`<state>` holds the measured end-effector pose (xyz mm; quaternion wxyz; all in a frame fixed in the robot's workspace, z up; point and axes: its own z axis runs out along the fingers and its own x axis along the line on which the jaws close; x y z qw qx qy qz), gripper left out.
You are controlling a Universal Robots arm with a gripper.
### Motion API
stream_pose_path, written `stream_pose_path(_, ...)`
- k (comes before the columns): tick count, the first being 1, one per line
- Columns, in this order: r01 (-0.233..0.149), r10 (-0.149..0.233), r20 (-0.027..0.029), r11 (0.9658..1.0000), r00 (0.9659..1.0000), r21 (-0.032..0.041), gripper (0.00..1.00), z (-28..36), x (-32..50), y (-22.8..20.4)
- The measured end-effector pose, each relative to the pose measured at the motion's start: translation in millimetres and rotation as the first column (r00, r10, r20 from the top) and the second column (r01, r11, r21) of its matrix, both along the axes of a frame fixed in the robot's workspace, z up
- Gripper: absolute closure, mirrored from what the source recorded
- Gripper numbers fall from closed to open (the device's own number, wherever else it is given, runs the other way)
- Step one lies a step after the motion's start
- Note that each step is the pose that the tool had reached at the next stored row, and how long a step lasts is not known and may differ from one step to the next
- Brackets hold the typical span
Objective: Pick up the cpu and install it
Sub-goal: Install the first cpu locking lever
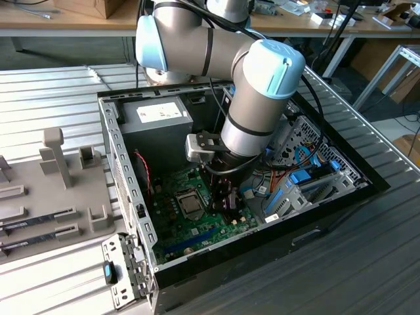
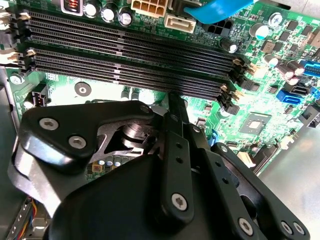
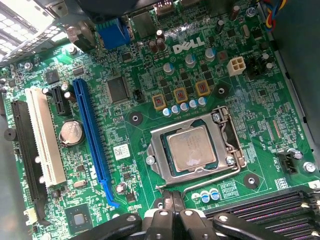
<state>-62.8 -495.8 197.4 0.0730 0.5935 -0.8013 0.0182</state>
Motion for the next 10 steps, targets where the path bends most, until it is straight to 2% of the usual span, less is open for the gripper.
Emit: stream_pose_path(10,0.0,0.0,0.0,1.0,1.0,0.0,0.89,0.0,0.0,0.0)
